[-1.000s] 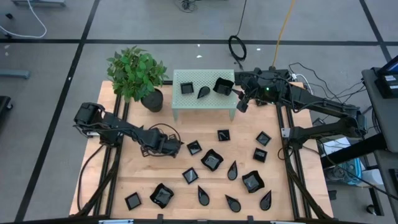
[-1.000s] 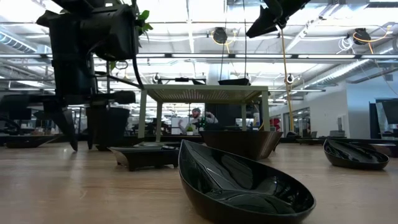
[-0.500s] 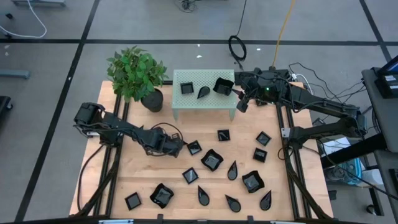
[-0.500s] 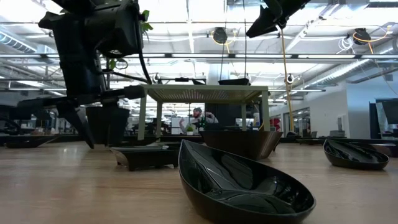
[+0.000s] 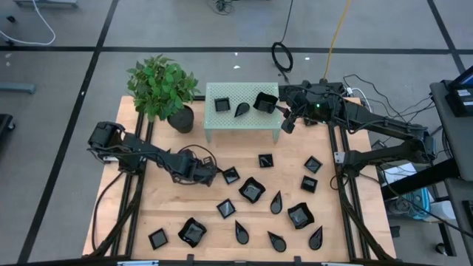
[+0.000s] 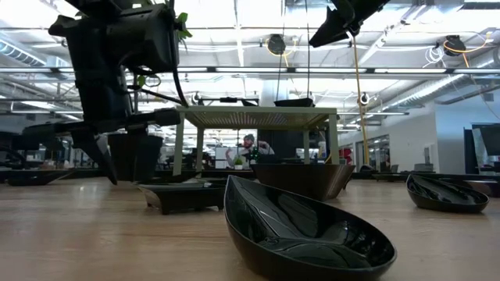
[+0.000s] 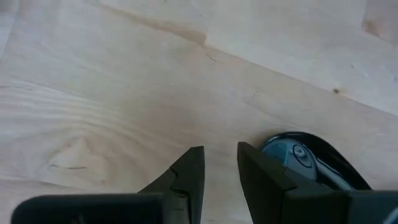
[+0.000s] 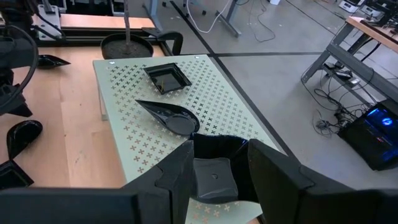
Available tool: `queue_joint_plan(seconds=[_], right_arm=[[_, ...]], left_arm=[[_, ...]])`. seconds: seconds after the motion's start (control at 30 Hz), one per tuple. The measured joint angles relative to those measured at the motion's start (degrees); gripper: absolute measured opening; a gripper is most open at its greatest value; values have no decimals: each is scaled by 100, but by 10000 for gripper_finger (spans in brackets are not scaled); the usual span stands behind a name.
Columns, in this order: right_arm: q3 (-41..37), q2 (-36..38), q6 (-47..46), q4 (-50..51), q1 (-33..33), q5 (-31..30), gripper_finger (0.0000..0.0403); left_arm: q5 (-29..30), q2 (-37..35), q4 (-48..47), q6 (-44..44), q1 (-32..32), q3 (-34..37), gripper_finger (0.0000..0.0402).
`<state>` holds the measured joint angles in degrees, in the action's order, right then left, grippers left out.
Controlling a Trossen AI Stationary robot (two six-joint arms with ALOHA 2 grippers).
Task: Pick & Place Mini shaped plates
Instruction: Stack the drop shaped plate on top of the other drop shaped plate on the shelf
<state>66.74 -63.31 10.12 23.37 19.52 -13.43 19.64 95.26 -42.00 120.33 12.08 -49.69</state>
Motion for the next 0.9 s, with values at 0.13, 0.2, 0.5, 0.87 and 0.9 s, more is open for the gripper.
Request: queue_joint_plan(seconds=[0.13, 0.2, 0.5, 0.87, 0.9], right_arm=[[0, 0, -1, 1, 1, 0, 141], [0, 0, -1, -2, -1, 0, 141], [0, -2, -1, -6, -1, 0, 141], [2, -2, -2, -4, -2, 0, 141], [2, -2, -2, -4, -1, -1, 141]], left_arm=[[0, 2, 13, 4, -1, 0, 99], [2, 10, 30, 4, -17, -1, 99], [288, 147, 569, -304, -184, -4, 99], [195, 302, 916, -923, -232, -11, 99], [188, 302, 916, -1003, -232, -11, 99]])
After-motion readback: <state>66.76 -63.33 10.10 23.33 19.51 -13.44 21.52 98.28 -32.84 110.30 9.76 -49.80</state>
